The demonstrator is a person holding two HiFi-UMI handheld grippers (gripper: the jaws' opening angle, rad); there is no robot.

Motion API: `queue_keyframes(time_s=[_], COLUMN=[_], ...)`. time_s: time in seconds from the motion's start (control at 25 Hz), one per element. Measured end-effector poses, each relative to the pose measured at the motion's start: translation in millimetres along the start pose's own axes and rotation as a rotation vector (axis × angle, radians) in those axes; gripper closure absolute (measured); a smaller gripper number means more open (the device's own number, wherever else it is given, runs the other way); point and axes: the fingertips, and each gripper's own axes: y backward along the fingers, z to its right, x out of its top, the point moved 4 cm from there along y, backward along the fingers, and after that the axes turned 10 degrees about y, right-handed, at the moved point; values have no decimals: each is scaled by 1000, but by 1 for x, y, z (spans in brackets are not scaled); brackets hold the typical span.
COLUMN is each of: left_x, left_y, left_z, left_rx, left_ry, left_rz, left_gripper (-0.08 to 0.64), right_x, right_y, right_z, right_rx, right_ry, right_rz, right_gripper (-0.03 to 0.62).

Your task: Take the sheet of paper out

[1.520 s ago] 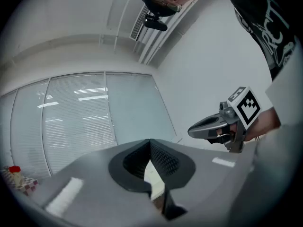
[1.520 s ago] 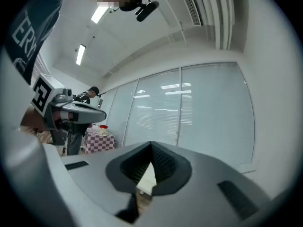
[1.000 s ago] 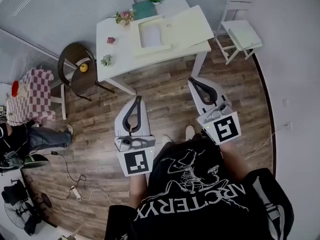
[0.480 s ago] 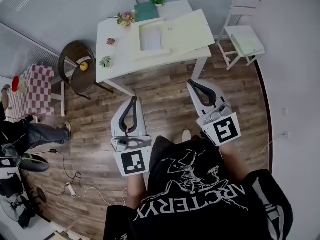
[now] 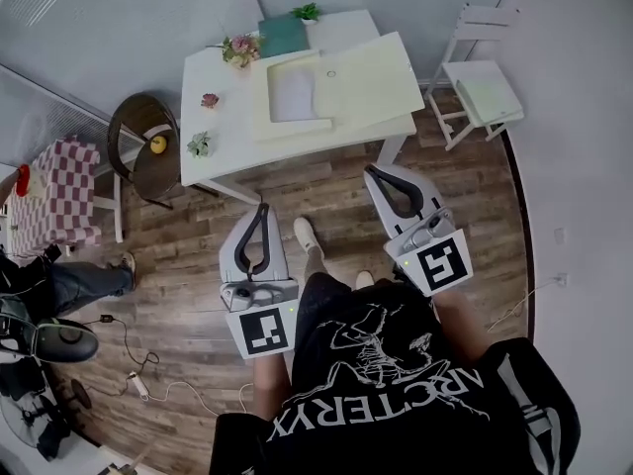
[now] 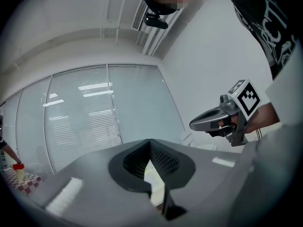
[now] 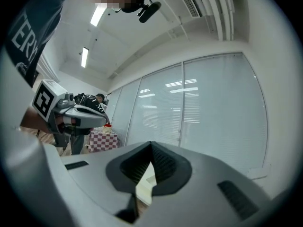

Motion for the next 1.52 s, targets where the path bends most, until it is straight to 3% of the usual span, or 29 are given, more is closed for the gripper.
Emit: queue_keyframes(time_s=[0.36, 0.56, 0.8, 1.08, 1.52], left_x=[-22, -15, -13, -18, -19], left_y=[-114, -174, -219, -253, -269], left_z=[-90, -144, -188, -194, -184], left_rx=[-80, -134, -178, -181, -46], left_ry=[27, 14, 17, 33, 28], left_rz=[-9, 5, 10, -27, -57], left_gripper=[548, 548, 548, 549, 548], right_x=[-23, -24, -20, -42, -81], right_y=[-128, -200, -247, -262, -280], right_z=[35, 49, 72, 99, 130], right_rx=[-34, -70, -143, -143, -12], right_ry=[-6, -21, -12, -52, -118], right_rz=[-50, -80, -93, -139, -129], right_gripper=[580, 580, 580, 580, 580])
